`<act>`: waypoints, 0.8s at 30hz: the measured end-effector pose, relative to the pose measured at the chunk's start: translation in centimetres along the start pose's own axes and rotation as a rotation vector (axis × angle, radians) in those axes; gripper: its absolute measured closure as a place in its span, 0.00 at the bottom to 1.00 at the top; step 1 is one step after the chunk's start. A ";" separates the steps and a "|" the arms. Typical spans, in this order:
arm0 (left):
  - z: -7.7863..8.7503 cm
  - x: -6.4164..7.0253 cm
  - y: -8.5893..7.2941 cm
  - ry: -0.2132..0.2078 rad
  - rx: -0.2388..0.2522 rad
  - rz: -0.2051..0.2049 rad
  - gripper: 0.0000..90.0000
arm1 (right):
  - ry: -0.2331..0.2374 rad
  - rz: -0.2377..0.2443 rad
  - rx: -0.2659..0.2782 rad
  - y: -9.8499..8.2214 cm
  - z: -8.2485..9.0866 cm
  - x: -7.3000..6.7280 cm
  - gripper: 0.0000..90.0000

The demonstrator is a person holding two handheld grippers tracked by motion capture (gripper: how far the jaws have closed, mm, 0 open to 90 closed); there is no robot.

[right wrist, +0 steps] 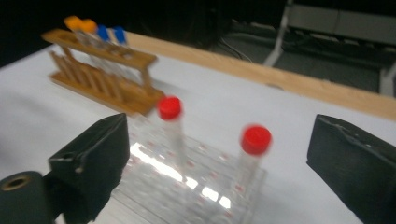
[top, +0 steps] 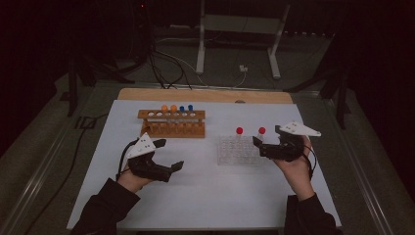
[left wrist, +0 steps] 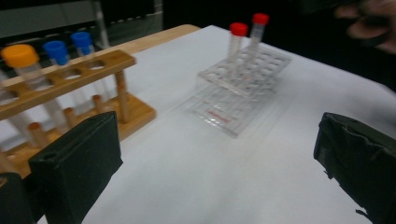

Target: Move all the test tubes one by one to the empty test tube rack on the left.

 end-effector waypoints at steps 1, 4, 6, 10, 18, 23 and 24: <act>0.1 0.1 0.0 -0.007 0.001 0.000 0.02 | -0.004 -0.010 -0.011 -0.4 -0.3 0.3 0.13; 0.1 0.4 0.0 -0.010 0.002 -0.010 0.02 | -0.030 -0.026 -0.048 -1.3 -1.1 1.2 0.20; 0.0 0.6 0.0 -0.010 0.001 -0.014 0.02 | -0.036 -0.035 -0.075 -1.9 -1.5 1.7 0.28; 0.0 0.8 -0.1 -0.018 0.001 -0.014 0.02 | -0.044 -0.032 -0.116 -2.8 -2.4 2.0 0.42; -0.1 0.9 -0.2 -0.021 -0.002 -0.020 0.02 | -0.055 -0.042 -0.138 -3.4 -3.6 2.3 0.64; -0.3 0.9 -0.3 -0.018 -0.008 -0.020 0.02 | -0.053 -0.045 -0.127 -3.2 -4.1 2.4 0.73; -0.3 0.9 -0.3 -0.022 -0.007 -0.018 0.02 | -0.048 -0.044 -0.130 -3.2 -4.2 2.3 0.75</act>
Point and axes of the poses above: each handheld gripper's, and its own axes: z roughly backward along the jaws, y roughly out of its top, x roughly to its right, the point moved 4 cm from there along -z, roughly forward along the jaws, and after that the axes turned 3 degrees about -z, right-handed, at the moved point
